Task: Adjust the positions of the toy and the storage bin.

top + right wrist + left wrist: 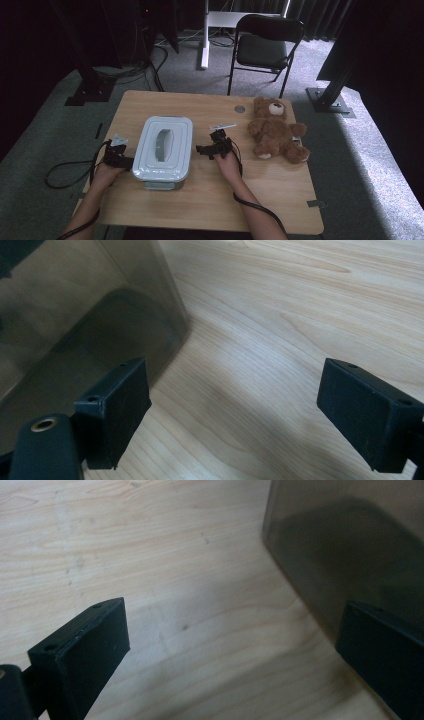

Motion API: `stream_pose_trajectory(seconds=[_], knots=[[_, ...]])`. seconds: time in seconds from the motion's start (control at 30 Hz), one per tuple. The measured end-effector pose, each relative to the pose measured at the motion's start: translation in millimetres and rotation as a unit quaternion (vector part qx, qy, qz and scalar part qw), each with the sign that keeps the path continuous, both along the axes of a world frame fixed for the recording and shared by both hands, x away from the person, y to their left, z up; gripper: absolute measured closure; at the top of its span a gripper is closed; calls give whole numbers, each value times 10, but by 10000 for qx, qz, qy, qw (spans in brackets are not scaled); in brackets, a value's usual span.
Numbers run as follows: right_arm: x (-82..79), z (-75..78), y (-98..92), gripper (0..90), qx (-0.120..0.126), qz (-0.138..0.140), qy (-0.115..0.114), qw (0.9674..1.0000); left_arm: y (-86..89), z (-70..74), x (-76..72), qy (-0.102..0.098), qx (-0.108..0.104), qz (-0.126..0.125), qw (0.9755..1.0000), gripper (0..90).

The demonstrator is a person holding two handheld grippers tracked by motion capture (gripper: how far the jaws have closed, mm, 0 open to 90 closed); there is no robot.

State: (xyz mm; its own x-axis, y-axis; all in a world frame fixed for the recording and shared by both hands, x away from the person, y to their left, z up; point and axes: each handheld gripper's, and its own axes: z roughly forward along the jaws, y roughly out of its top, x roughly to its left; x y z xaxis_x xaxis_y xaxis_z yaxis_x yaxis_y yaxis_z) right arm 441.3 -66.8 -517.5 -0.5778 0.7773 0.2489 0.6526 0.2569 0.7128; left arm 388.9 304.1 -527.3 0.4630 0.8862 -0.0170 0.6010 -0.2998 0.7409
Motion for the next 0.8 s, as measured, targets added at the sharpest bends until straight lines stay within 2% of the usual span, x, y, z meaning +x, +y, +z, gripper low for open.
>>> stream_pose_trajectory(seconds=[0.07, 0.2, 0.3, 0.37, 0.43, 0.53, 0.77, 0.8], knots=[[11, 5, 40, 128, 17, 51, -11, 10000, -27, 8, 14, -36, 83, 53, 9999, 14], [-10, -2, 67, 128, 100, 131, -53, 9998, -57, 22, 1, -58, 64, 56, 9999, 14], [-33, -31, 81, 124, 75, 220, -4, 9997, -100, 24, -32, -45, 59, 43, 10000, 14], [-49, -40, 78, 126, 121, 313, -19, 9994, -150, 32, -68, -37, 97, 17, 9999, 15], [-63, -37, 63, 127, 64, 260, -100, 9996, -199, 44, -106, -59, 175, -26, 9998, 15], [-50, -36, 7, 129, 63, 254, -89, 9996, -274, 53, -158, -54, 225, -156, 9996, 15], [-3, -63, -74, 137, 96, 421, -74, 9990, -418, 71, -297, -62, 337, -171, 9993, 15], [2, -70, -80, 137, 104, 453, -83, 9989, -447, 78, -347, -45, 377, -239, 9990, 15]])
